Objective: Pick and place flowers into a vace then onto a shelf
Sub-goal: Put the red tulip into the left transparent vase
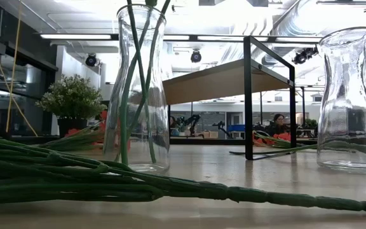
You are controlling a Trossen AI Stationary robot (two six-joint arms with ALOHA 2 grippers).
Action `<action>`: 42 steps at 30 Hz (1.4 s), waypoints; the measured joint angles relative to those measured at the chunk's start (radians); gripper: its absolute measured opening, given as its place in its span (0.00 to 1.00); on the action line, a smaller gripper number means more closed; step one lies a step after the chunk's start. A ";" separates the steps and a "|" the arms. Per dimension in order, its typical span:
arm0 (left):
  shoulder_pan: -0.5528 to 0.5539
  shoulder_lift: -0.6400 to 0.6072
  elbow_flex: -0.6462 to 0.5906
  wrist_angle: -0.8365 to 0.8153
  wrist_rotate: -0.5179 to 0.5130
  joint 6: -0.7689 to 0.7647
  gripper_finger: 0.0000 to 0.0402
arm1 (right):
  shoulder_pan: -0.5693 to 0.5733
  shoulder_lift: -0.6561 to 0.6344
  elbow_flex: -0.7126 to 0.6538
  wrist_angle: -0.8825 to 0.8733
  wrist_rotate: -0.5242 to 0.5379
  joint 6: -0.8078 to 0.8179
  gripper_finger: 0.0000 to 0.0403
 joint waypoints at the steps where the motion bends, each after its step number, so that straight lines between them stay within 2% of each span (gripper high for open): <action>1: 0.000 0.003 0.000 0.011 0.003 0.007 0.05 | 0.000 0.006 0.000 0.013 0.004 0.009 0.46; 5: 0.008 0.023 0.001 0.059 0.011 0.027 0.05 | -0.006 0.040 0.000 0.095 -0.002 0.045 0.51; 11: 0.033 0.052 -0.001 0.063 0.042 0.020 0.05 | -0.006 0.095 0.000 0.189 -0.002 0.073 0.52; 34: 0.063 0.089 0.000 0.129 0.062 -0.008 0.05 | -0.006 0.105 0.000 0.216 0.006 0.071 0.53; 42: 0.105 0.121 0.001 0.139 0.128 -0.013 0.05 | -0.006 0.105 0.000 0.216 0.006 0.070 0.53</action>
